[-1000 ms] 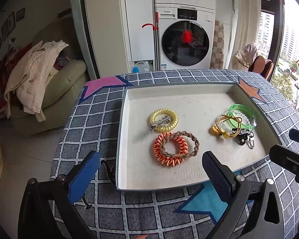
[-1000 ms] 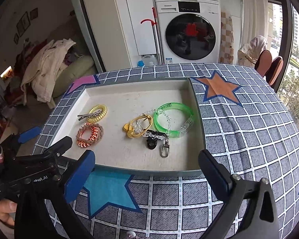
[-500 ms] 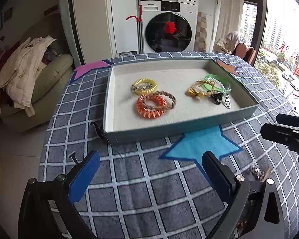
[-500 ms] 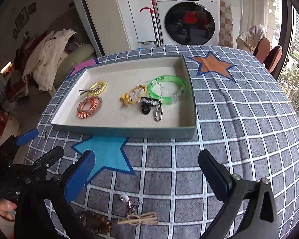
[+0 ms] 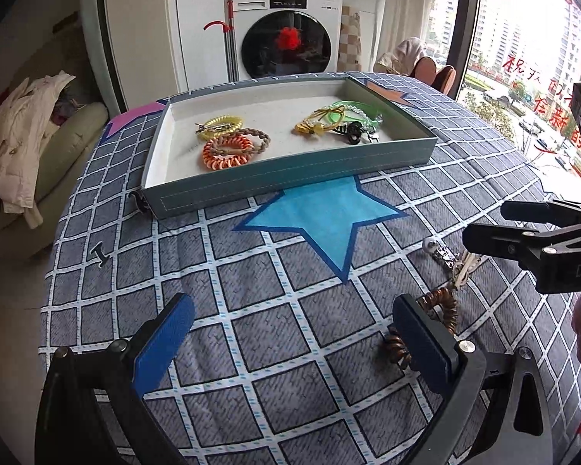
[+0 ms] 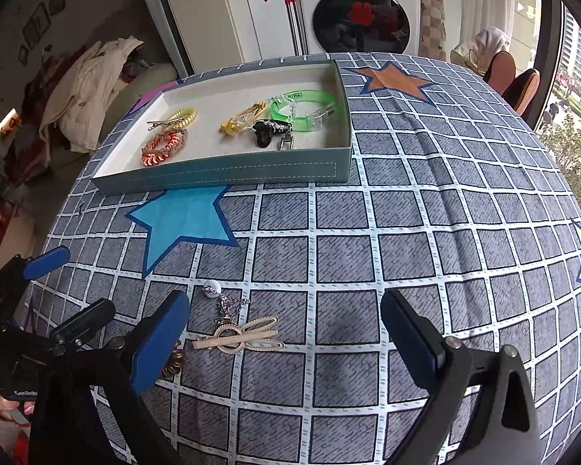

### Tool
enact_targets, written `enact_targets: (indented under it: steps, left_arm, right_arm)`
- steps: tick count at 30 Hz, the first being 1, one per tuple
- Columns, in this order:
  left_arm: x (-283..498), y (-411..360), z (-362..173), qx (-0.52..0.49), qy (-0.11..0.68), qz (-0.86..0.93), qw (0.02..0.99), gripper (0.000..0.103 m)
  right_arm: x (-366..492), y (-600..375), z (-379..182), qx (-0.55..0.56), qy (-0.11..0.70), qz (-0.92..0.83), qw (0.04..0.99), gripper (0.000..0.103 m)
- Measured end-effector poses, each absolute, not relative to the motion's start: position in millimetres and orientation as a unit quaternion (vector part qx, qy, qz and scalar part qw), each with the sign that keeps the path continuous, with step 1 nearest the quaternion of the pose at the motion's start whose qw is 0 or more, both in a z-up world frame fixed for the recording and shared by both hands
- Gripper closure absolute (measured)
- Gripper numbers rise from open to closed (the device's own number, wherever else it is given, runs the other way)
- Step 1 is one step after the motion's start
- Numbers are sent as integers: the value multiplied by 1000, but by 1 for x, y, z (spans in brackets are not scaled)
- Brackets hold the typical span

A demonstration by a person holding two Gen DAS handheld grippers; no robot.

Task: Organize jewelry
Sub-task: 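Grasp wooden bead bracelet with left tool while right tool grasps silver ball charm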

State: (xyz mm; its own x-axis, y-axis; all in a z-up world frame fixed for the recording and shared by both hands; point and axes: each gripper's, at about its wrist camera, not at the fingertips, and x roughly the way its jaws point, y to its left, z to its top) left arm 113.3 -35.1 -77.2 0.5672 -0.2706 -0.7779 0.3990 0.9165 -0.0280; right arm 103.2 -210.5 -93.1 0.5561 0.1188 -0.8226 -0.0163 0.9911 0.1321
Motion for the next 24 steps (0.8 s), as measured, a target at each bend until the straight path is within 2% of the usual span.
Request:
enact_targets:
  steps: [15,24]
  left_arm:
    - [101,-57,-87,111,434,-220,867,0]
    - [95,-69,-96,126,443,-231,857,0]
  right_arm:
    - [122,-173,-106,-10,500,102,860,50]
    - [116,-161,-108,-72,496,100,860,64]
